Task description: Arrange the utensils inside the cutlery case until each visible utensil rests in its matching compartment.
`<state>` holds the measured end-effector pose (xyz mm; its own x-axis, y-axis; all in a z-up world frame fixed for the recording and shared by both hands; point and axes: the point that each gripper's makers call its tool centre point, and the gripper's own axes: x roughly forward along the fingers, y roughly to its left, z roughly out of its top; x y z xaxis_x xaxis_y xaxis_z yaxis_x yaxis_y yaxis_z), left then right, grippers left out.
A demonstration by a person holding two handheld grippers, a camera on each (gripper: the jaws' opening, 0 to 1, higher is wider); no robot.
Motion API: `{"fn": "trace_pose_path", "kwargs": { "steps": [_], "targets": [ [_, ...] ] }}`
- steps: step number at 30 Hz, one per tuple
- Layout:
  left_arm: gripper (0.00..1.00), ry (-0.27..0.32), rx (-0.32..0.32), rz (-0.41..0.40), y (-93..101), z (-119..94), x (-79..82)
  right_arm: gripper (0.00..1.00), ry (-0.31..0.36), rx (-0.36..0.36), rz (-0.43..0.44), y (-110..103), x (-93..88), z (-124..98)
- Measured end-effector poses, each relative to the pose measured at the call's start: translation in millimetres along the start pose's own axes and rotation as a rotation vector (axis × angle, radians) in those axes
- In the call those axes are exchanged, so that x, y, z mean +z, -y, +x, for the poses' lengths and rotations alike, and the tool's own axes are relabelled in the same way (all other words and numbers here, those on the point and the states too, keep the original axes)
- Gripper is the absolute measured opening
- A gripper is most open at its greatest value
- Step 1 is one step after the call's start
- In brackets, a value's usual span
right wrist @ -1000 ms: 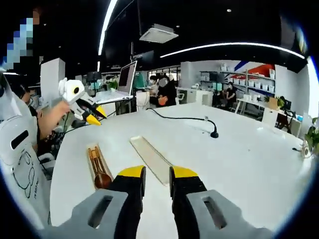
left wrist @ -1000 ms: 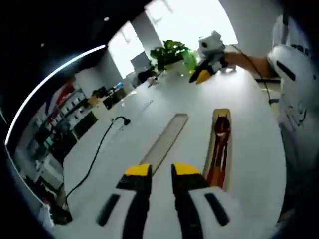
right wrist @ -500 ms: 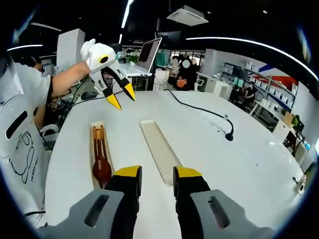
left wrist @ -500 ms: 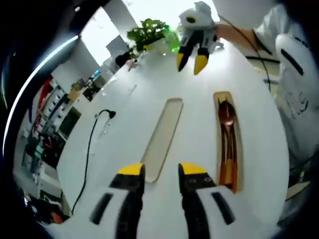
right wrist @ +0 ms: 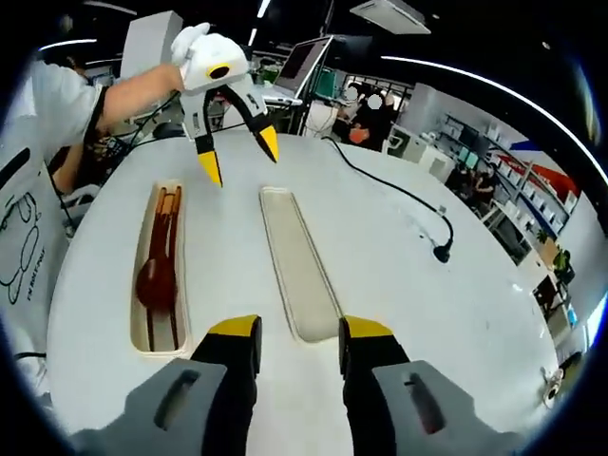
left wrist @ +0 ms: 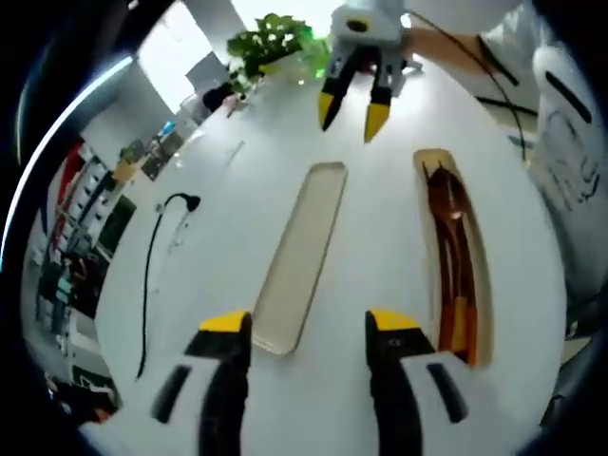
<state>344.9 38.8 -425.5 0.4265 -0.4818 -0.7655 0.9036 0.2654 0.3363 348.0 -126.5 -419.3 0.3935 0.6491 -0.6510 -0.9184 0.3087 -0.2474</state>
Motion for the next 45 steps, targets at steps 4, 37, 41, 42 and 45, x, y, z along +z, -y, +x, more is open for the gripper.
{"fn": "trace_pose_path", "kwargs": {
  "steps": [4,37,41,42,45],
  "targets": [
    [0.47,-0.033,-0.053,-0.02,14.4,12,-1.0,0.36,-0.056,0.026,-0.021,-4,-3.4,9],
    [0.54,-0.045,-0.177,-0.001,-38.9,41,-24.6,0.41,-0.162,0.18,-0.007,11,-9.5,56],
    [0.53,-0.066,-0.219,0.01,-39.6,41,-26.5,0.43,-0.187,0.189,-0.012,12,-13.1,55],
    [0.51,-0.056,-0.226,0.015,-38.5,41,-23.6,0.43,-0.198,0.189,-0.009,13,-14.7,55],
    [0.52,-0.037,-0.245,0.006,-36.8,42,-16.6,0.45,-0.21,0.196,-0.018,14,-17.1,54]
  ]
}}
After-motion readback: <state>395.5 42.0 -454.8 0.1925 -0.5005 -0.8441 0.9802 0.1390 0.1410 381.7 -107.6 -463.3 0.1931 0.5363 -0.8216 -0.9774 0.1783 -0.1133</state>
